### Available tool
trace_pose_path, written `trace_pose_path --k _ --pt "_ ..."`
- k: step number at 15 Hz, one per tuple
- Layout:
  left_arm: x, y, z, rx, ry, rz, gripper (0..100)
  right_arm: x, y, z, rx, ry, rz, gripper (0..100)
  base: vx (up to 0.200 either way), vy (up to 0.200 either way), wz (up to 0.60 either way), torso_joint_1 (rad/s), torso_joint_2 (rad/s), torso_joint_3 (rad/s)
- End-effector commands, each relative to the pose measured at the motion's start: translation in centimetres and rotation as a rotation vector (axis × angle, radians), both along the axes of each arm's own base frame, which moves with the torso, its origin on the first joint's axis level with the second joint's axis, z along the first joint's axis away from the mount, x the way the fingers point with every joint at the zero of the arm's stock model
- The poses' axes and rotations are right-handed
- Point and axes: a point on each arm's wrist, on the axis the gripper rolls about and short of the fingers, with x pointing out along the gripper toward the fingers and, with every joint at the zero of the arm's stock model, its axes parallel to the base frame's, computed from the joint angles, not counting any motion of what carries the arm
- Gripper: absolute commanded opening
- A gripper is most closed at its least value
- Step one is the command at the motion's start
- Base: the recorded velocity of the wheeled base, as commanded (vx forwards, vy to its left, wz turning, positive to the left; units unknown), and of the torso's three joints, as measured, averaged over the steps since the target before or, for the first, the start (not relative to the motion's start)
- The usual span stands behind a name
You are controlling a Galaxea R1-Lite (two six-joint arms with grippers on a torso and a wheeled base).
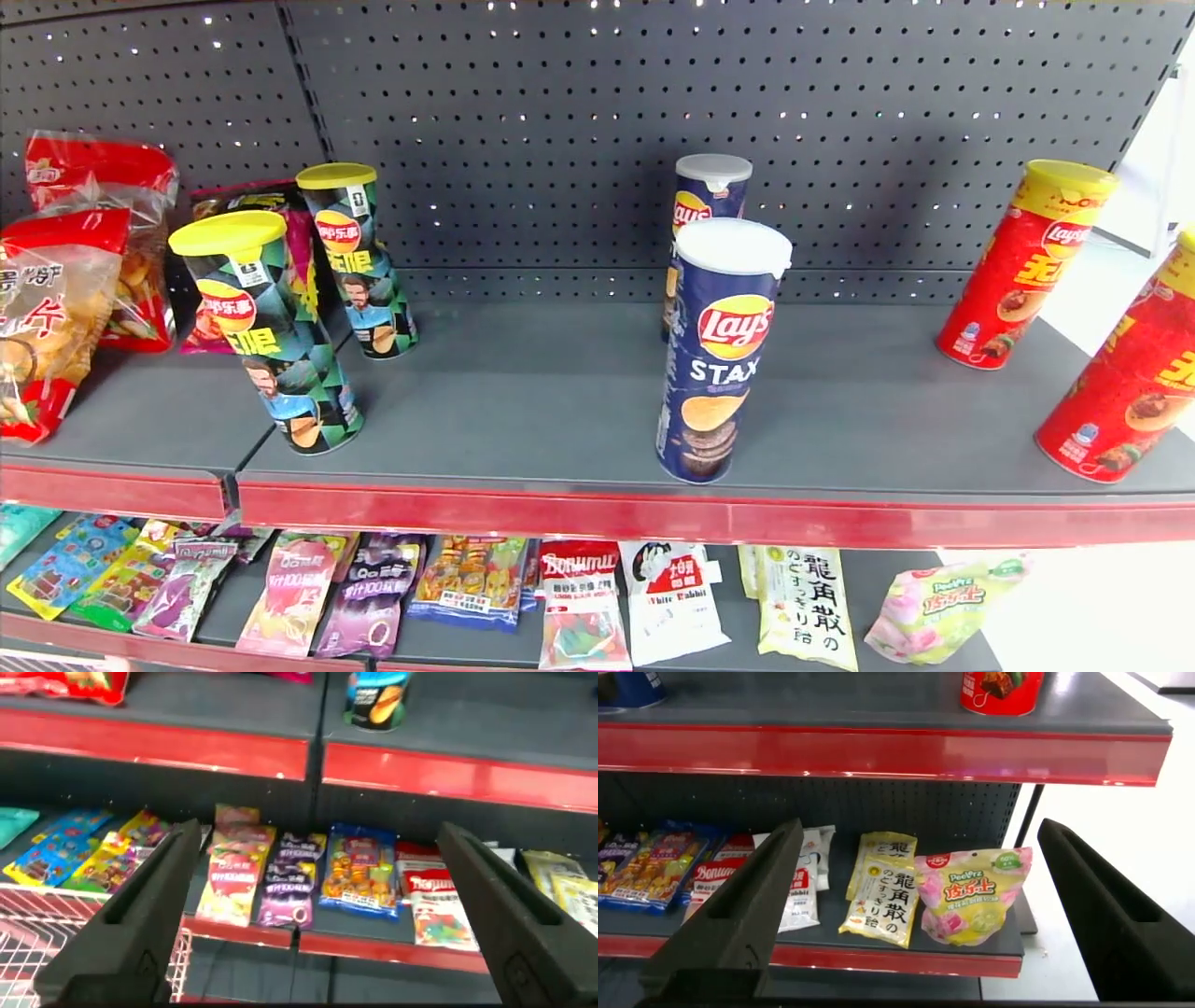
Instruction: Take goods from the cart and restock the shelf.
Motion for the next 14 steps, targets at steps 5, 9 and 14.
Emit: trace_pose_path --k 5,9,14 --pt "1.8 -0.4 -3.8 0.027 -0.003 -0.138 100 0.0 0.0 0.0 -0.001 0.001 0.002 100 0.000 0.000 0.00 0.000 0.00 0.000" --pt "1.8 -0.5 -3.8 0.035 0.006 0.035 100 0.0 0.0 0.0 0.000 0.001 0.002 100 0.000 0.000 0.00 0.000 0.00 0.000" --pt "1.2 -0.6 -4.0 0.065 -0.077 -0.106 100 0.0 0.0 0.0 0.000 0.001 0.003 100 0.000 0.000 0.00 0.000 0.00 0.000"
